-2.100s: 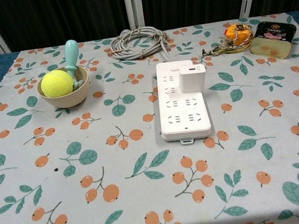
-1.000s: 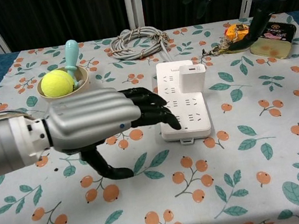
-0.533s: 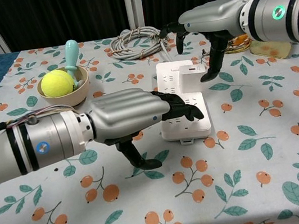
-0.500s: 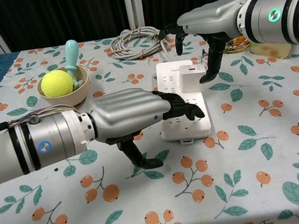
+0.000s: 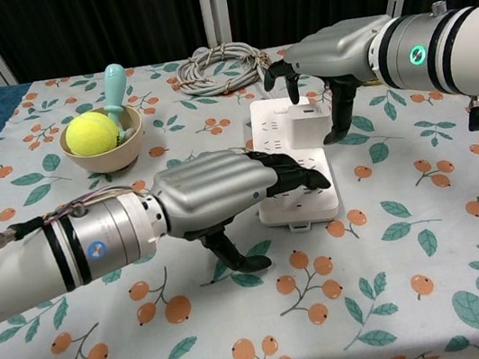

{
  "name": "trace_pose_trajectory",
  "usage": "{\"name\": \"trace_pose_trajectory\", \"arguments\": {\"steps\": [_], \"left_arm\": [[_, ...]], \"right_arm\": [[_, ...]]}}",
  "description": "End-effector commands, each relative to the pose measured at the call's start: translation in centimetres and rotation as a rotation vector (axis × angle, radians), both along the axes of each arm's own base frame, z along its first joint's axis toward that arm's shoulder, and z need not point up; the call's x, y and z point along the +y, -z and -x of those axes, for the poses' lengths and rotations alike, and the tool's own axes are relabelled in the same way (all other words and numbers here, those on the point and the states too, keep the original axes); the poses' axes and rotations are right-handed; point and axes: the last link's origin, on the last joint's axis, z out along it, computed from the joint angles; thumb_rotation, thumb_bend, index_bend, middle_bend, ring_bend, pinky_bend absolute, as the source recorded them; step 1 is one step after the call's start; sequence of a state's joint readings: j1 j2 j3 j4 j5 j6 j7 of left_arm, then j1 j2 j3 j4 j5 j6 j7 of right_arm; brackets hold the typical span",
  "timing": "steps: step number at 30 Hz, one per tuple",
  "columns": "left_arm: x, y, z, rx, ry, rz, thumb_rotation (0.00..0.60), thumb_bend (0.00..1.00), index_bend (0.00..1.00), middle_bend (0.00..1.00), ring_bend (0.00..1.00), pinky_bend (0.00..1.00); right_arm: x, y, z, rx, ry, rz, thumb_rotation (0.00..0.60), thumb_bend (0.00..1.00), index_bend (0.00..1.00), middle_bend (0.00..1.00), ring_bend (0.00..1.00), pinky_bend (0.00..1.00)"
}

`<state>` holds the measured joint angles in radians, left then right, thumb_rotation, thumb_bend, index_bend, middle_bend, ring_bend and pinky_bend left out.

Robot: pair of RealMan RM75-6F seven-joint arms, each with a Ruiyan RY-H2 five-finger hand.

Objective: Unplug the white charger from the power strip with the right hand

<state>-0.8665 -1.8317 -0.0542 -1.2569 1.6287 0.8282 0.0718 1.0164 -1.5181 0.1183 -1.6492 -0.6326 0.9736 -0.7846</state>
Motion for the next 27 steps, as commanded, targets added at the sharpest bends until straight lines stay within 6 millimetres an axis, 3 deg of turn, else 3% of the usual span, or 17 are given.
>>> {"name": "trace_pose_trajectory", "arguments": {"steps": [1, 8, 16, 27], "left_arm": [[-0.1, 0.3, 0.2, 0.004, -0.003, 0.003, 0.600, 0.25, 0.10, 0.12, 0.06, 0.12], [-0.1, 0.5, 0.6, -0.009, -0.022, 0.004, 0.600, 0.25, 0.10, 0.12, 0.06, 0.11], [0.1, 0.6, 0.7, -0.017, -0.026, 0.002, 0.600, 0.25, 0.11, 0.12, 0.06, 0.10], [0.3, 0.6, 0.8, -0.017, -0.027, 0.005, 0.600, 0.25, 0.12, 0.12, 0.06, 0.10]], "right_arm": [[0.1, 0.7, 0.6, -0.015, 0.001, -0.017, 0.600, 0.10, 0.18, 0.28, 0.09, 0.16], [-0.4, 1.4, 0.7, -0.030, -0.005, -0.034, 0.600, 0.11, 0.27, 0.33, 0.15, 0.18], [-1.1, 1.2, 0.5, -0.043, 0.009, -0.015, 0.600, 0.16, 0.51, 0.41, 0.28, 0.26], [-1.7, 1.2, 0.5, -0.058, 0.025, 0.004, 0.600, 0.32, 0.82, 0.62, 0.48, 0.40]]}}
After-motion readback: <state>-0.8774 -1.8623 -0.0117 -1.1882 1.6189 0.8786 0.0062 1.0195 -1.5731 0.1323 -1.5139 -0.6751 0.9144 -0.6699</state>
